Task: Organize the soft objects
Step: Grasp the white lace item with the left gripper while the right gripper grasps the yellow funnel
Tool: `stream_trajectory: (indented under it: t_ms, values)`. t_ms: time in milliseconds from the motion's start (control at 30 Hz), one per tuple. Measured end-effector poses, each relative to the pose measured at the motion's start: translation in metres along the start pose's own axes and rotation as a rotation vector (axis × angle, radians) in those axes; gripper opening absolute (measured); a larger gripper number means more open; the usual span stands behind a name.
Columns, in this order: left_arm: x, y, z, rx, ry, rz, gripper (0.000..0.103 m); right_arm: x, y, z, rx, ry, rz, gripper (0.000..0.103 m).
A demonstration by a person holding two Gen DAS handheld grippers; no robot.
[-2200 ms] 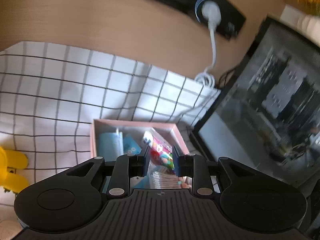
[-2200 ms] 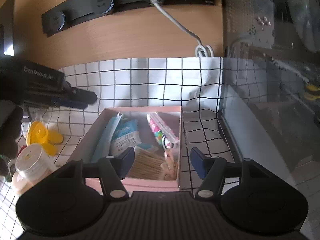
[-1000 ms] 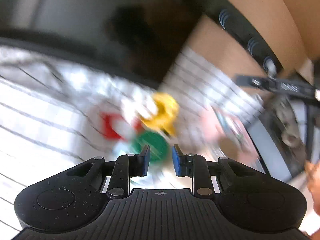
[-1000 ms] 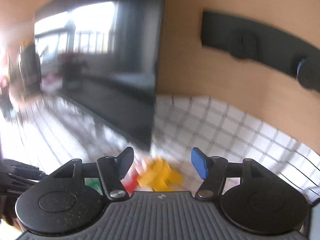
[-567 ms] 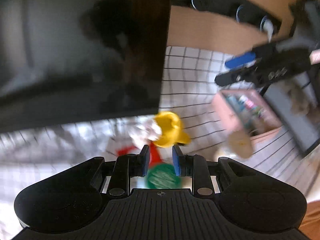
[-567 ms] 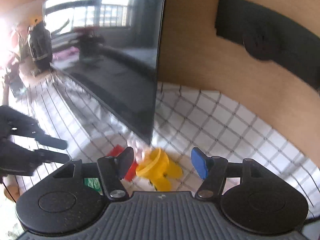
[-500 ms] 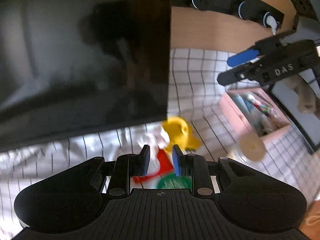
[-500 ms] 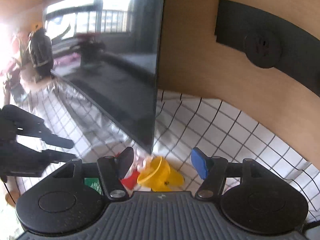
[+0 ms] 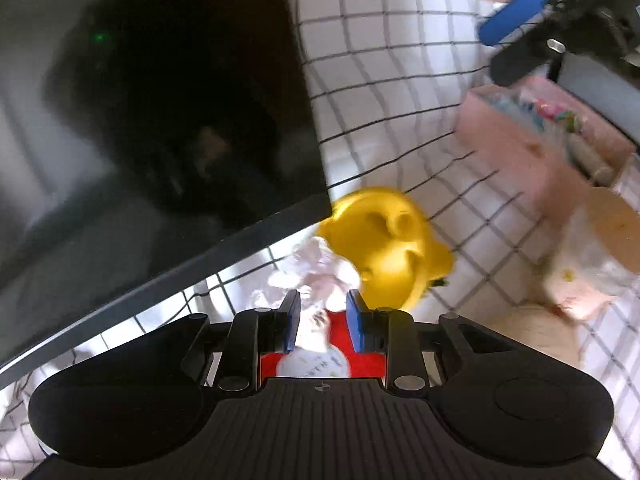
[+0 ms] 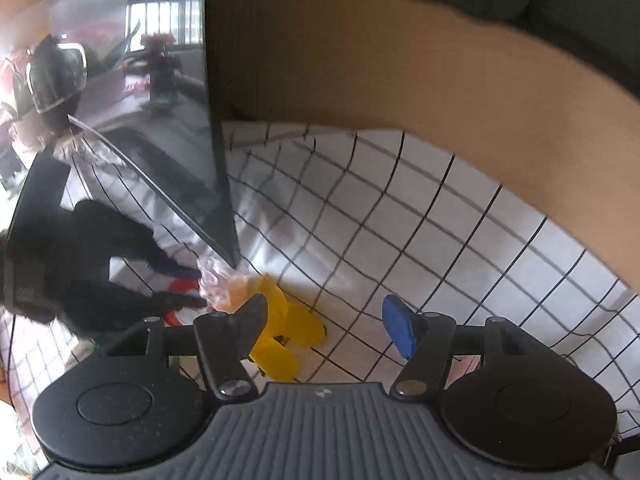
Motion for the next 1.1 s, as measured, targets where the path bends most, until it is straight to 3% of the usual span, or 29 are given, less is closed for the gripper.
stream_trajectory:
  t_ms: [167,400,567,733,867,1100]
  values:
    - [0.023,0.005,-0.027,0.026,-0.020,0.068,0.029,-0.004,0.016,-0.026,0.056,-0.022,-0.011,0.064]
    - [0.030,0.018,-0.044,0.067,0.020,0.133,0.029,-0.006,0.024,-0.040,0.090,-0.035,-0.032,0.064]
    - [0.041,0.025,-0.038,0.051,0.062,0.250,0.029,-0.003,0.023,-0.041,0.090,-0.043,-0.027,0.064]
    - [0.041,0.024,-0.034,0.053,0.036,0.217,0.028,0.001,0.025,-0.042,0.097,-0.050,-0.022,0.064]
    - [0.030,0.021,-0.034,0.030,0.010,0.167,0.015,0.002,0.025,-0.043,0.094,-0.047,-0.025,0.064]
    - [0.034,0.023,0.007,-0.035,-0.015,0.171,0.012,0.009,0.019,-0.047,0.092,-0.074,-0.069,0.064]
Point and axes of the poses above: each gripper's, at about its wrist camera, not at the fingertips, and z roughly against the way its jaws point, x to its left, y to its underside, the point moved 10 cm from there along -z, roughly the way its jaws point, and after that the axes turned 1 degree about x, right-handed, at the moved point
